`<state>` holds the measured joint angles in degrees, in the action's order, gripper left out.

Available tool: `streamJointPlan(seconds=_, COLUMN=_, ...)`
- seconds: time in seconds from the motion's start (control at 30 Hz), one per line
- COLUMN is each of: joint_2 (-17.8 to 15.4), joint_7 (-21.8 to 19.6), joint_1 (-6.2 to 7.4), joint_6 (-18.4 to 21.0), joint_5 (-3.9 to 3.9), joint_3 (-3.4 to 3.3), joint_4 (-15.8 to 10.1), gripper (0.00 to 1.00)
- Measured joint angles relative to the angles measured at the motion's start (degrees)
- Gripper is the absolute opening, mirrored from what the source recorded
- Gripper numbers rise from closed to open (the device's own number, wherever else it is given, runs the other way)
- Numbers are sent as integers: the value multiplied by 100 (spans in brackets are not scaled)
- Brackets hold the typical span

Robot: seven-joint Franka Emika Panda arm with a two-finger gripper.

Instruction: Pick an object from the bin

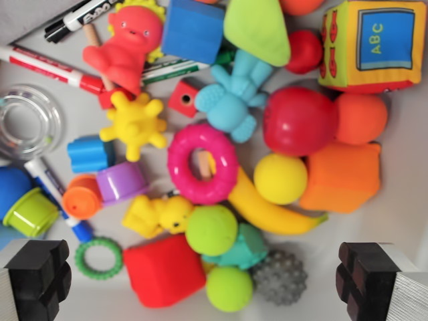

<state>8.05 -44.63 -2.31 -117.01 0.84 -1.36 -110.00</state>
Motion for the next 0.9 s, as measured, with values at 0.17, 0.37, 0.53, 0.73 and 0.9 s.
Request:
streamJointPlan(seconds=0.17, joint_2=0, joint_7=0, joint_1=0, joint_6=0, joint_5=0, joint_3=0, joint_4=0, gripper=100)
streamJointPlan(seconds=0.37, joint_2=0, joint_7=0, joint_1=0, joint_6=0, joint_5=0, joint_3=0, joint_4=0, gripper=100)
streamJointPlan(seconds=0.53, joint_2=0, joint_7=-4, joint_1=0, joint_6=0, joint_5=0, joint_3=0, joint_4=-8, gripper=100)
streamJointPlan(seconds=0.73, joint_2=2, joint_7=-29, joint_1=2, joint_6=-38, joint_5=0, joint_3=7, joint_4=-54, gripper=100)
streamJointPlan(seconds=0.9, joint_2=16, joint_7=-67, joint_1=10, joint_6=-109, joint_5=0, joint_3=17, joint_4=-111, gripper=100)
